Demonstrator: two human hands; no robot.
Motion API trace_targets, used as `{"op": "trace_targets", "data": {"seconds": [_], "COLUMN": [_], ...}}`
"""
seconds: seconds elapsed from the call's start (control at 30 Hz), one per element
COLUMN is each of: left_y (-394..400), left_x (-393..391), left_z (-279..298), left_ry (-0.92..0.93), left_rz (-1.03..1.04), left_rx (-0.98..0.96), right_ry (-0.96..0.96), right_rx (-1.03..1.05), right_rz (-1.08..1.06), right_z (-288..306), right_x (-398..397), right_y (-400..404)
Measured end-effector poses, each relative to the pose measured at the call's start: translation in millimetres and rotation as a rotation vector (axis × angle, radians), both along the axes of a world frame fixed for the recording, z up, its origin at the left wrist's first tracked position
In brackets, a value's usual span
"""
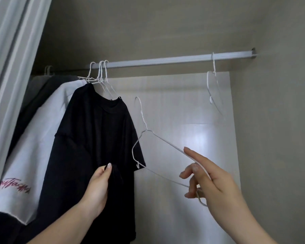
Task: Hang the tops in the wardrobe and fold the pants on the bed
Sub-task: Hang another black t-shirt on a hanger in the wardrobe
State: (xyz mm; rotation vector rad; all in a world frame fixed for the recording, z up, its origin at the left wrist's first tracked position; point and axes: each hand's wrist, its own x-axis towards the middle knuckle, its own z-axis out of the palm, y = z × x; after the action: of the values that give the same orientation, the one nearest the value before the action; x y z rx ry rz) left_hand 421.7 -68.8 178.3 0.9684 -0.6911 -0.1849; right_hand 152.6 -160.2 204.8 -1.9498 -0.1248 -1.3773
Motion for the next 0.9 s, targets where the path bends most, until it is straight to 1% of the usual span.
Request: {"op": "trace_targets", "data": {"seconds": [0.1,0.23,0.33,0.43,0.67,0.8,0.9], "left_y": [4.2,12.1,17.3,24.3,43.7,52.5,59.2], "left_x": [6.0,18.4,23.0,24.6,28.9,25.1,15.5], "left_z": [-21.3,-39.1,-44.5,-45.1,-46.9,-39.7,-30.8], "left_ry": [0.031,0.048,0.046,0.032,-0.138,-0.199,-0.332], "left_rz": [0.056,0.124,0.162,0.164,0.094,0.062,0.061], "left_rx": [0.064,0.114,0.118,0.140,0.248,0.245,0.315], "right_ry": [-0.021,-0.031,-0.013,-0.015,-0.013,0.002,0.036], "right_rx": [0.097,0.225,0.269,0.290,0.315,0.328,0.289], "right_rz": [0.076,0.200,0.283,0.314,0.335,0.335,0.338], "right_z": [-15.0,-21.2,-24.6,-27.4,-34.8,-34.6,-32.8], "right_x": [-15.5,-35.4,-49.8,-59.8,-70.8,-74.8,-77.9], "right_y": [-4.7,-10.8,-11.9,-12.4,-9.5,-10.4,-12.5]}}
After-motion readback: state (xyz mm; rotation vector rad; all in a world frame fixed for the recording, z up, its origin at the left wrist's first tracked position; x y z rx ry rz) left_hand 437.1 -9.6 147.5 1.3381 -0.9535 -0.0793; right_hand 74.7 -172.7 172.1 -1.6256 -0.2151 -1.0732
